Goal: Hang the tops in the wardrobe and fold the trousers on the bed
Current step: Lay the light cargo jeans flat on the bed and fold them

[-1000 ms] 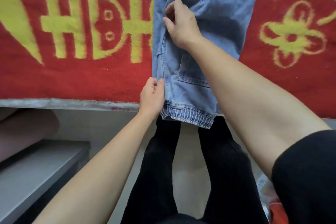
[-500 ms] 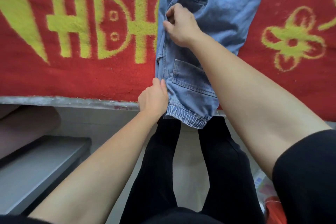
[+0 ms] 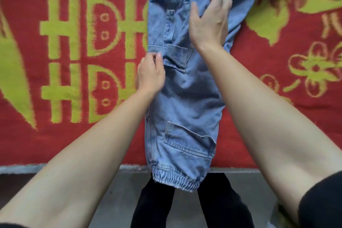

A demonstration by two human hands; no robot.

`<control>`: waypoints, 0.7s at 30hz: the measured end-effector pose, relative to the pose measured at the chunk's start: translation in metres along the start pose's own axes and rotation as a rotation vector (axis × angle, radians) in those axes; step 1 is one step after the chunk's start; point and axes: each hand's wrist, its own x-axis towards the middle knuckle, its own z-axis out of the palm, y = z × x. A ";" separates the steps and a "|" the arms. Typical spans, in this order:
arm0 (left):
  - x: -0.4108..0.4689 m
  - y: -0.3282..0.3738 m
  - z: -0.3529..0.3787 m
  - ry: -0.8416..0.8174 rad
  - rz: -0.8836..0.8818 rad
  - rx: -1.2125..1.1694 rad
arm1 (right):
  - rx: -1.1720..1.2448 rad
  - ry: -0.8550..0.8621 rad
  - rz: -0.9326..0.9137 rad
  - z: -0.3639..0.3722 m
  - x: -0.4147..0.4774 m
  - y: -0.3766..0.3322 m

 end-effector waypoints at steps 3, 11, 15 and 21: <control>0.009 0.004 0.006 -0.062 0.003 -0.089 | -0.049 -0.004 -0.094 0.009 0.015 0.009; 0.002 0.001 0.021 -0.251 -0.029 -0.082 | 0.444 -0.096 0.444 0.010 0.009 0.077; -0.004 0.007 0.016 -0.205 0.025 -0.020 | 0.591 -0.077 0.581 0.007 0.012 0.070; -0.013 0.023 -0.013 0.034 0.180 -0.290 | 0.871 0.059 0.268 0.000 0.027 -0.007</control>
